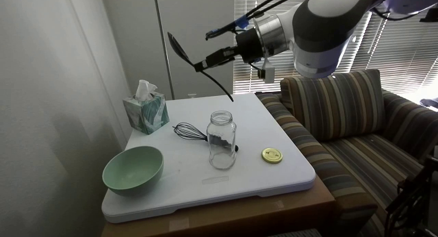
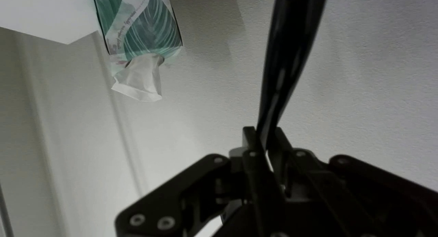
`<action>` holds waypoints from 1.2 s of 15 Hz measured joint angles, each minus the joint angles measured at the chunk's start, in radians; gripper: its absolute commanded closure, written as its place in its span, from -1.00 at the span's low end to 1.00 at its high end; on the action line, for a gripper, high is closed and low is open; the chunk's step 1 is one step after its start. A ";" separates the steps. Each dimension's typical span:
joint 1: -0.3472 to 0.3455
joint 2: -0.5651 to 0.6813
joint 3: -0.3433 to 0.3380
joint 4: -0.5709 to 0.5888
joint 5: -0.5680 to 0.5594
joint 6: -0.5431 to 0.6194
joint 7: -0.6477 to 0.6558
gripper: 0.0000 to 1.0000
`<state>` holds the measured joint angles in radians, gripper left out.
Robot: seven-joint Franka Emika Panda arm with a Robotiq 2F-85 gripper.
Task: Get the black spoon and put it in the colourless glass
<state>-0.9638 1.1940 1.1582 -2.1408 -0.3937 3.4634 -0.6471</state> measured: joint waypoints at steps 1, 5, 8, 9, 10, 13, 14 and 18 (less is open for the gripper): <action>-0.004 0.033 -0.002 0.005 -0.001 0.000 -0.021 0.94; -0.010 0.163 -0.005 0.021 -0.003 0.000 -0.095 0.94; -0.010 0.237 -0.004 0.025 -0.007 0.000 -0.149 0.94; -0.010 0.254 -0.003 0.025 -0.013 0.000 -0.167 0.94; -0.010 0.269 -0.002 0.028 -0.022 0.000 -0.186 0.94; -0.018 0.276 0.007 0.039 -0.110 0.000 -0.169 0.94; -0.025 0.275 0.019 0.042 -0.117 0.000 -0.177 0.94; -0.054 0.274 0.068 0.047 -0.133 0.000 -0.191 0.94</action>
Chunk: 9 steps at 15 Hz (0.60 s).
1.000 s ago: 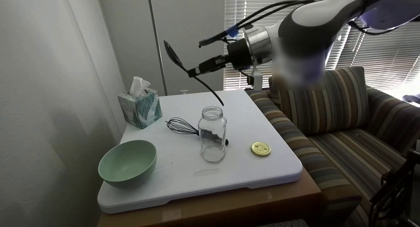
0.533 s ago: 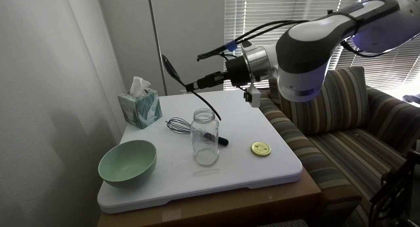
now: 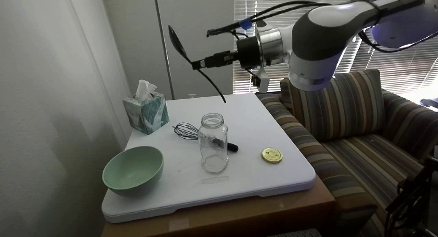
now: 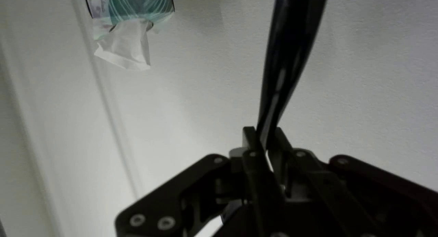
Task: Get the black spoon and put it in the colourless glass
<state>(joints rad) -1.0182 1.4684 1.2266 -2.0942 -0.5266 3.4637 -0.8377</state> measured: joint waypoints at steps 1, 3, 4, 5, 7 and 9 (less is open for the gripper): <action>-0.005 0.000 0.011 -0.001 0.000 0.000 0.002 0.94; -0.008 0.000 0.027 -0.003 -0.013 0.000 0.040 0.94; -0.008 0.000 0.030 -0.005 -0.033 0.000 0.081 0.94; -0.007 0.000 0.031 -0.008 -0.050 0.000 0.119 0.94; -0.005 0.000 0.031 -0.016 -0.083 -0.001 0.196 0.94; -0.004 0.001 0.031 -0.027 -0.085 -0.002 0.227 0.94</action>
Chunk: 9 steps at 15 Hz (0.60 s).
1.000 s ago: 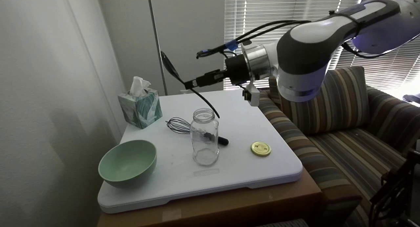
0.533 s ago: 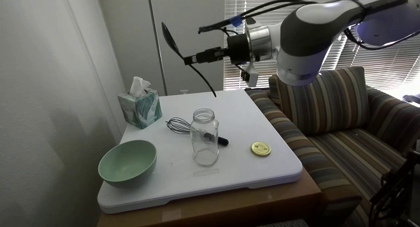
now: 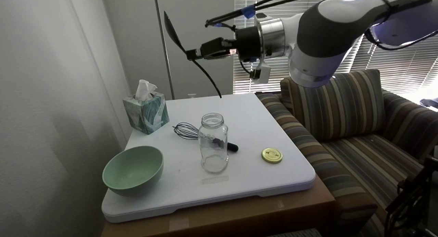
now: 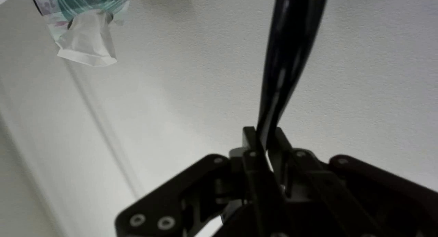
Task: Get the black spoon and put it in the colourless glass
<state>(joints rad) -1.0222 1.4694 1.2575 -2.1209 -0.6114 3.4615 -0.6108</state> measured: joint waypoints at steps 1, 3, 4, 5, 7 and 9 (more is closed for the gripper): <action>0.001 0.000 -0.002 -0.003 -0.012 -0.001 0.023 0.94; 0.003 0.000 -0.007 -0.006 -0.054 -0.002 0.084 0.94; 0.003 0.000 -0.008 -0.008 -0.077 -0.002 0.112 0.94; 0.003 0.000 -0.008 -0.010 -0.101 -0.003 0.138 0.94; 0.004 0.000 -0.008 -0.014 -0.146 -0.003 0.174 0.94; 0.006 0.000 -0.012 -0.014 -0.187 -0.004 0.190 0.94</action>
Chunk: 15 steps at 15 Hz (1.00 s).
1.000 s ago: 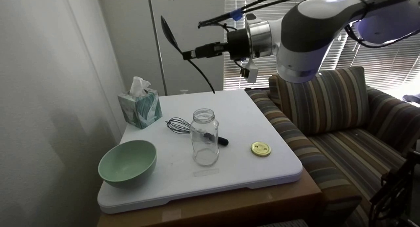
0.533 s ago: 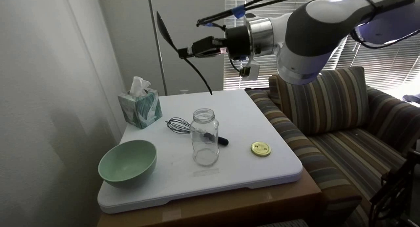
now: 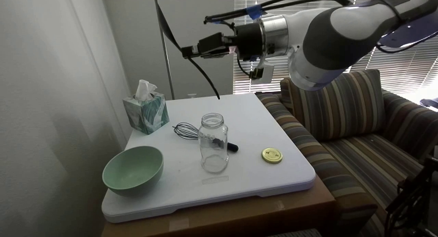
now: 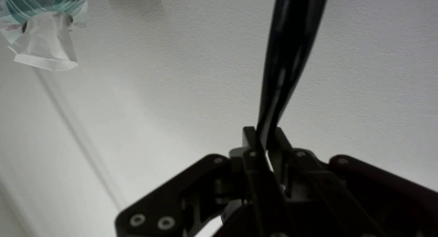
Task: Get the black spoon and put it in the colourless glass
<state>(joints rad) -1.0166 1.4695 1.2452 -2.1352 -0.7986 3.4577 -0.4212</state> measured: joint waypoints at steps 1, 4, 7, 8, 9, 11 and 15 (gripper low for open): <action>0.002 0.000 -0.006 0.002 -0.016 0.000 0.003 0.94; 0.012 0.000 -0.041 0.023 -0.062 0.000 0.003 0.94; 0.033 0.000 -0.080 0.067 -0.086 0.000 0.003 0.94; 0.042 0.000 -0.089 0.085 -0.087 0.000 0.005 0.94; 0.053 0.001 -0.095 0.104 -0.087 0.000 0.009 0.94; 0.078 0.001 -0.099 0.139 -0.087 0.000 0.025 0.94; 0.133 0.001 -0.104 0.187 -0.071 -0.001 0.046 0.94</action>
<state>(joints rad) -0.8833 1.4704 1.1412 -1.9485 -0.8698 3.4571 -0.3748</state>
